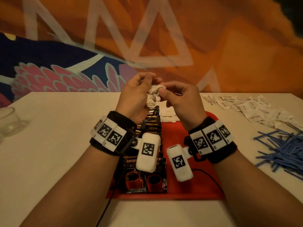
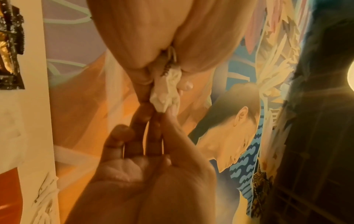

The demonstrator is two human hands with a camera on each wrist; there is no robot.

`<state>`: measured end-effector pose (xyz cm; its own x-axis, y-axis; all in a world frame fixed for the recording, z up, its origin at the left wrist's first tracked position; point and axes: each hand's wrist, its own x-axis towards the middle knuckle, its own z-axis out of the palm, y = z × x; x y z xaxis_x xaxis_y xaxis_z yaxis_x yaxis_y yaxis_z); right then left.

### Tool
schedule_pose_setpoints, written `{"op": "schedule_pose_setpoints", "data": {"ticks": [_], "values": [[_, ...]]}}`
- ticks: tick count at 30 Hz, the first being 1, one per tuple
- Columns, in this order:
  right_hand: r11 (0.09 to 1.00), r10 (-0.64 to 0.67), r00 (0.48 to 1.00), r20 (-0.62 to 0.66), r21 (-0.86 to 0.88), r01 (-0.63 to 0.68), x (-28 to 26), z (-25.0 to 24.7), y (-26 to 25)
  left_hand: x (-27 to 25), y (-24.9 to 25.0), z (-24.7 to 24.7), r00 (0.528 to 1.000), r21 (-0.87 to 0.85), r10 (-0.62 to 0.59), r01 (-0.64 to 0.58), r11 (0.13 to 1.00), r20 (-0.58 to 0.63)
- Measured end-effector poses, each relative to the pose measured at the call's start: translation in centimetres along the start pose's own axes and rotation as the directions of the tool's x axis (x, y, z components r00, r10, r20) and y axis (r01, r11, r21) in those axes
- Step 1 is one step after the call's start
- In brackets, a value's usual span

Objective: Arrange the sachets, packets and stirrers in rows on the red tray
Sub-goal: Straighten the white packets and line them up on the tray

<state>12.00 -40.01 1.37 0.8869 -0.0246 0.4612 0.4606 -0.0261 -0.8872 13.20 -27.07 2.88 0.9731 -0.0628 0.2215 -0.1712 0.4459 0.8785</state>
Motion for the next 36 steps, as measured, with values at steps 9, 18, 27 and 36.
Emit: {"op": "schedule_pose_setpoints", "data": {"ticks": [9, 18, 27, 36], "values": [[1.000, 0.017, 0.999, -0.045, 0.009, -0.016, 0.6, -1.6, -0.6, -1.0, 1.7, -1.3, 0.978, 0.562, -0.030, -0.092, 0.822, 0.205], [0.991, 0.101, 0.992, 0.075, 0.081, -0.107, 1.2, -3.2, -1.1, -0.4, 0.6, -1.4, 0.990, 0.517, 0.138, -0.134, 0.846, 0.030], [1.000, 0.014, 0.999, -0.037, 0.003, -0.014, 1.3, -2.7, 0.2, -0.4, 0.5, -1.4, 0.997, 0.542, 0.060, -0.078, 0.836, 0.051], [0.989, 0.105, 0.994, -0.028, 0.105, -0.101, 1.3, -2.3, 0.5, -0.4, 0.6, -1.3, 0.997, 0.548, 0.027, -0.059, 0.835, 0.066]]}}
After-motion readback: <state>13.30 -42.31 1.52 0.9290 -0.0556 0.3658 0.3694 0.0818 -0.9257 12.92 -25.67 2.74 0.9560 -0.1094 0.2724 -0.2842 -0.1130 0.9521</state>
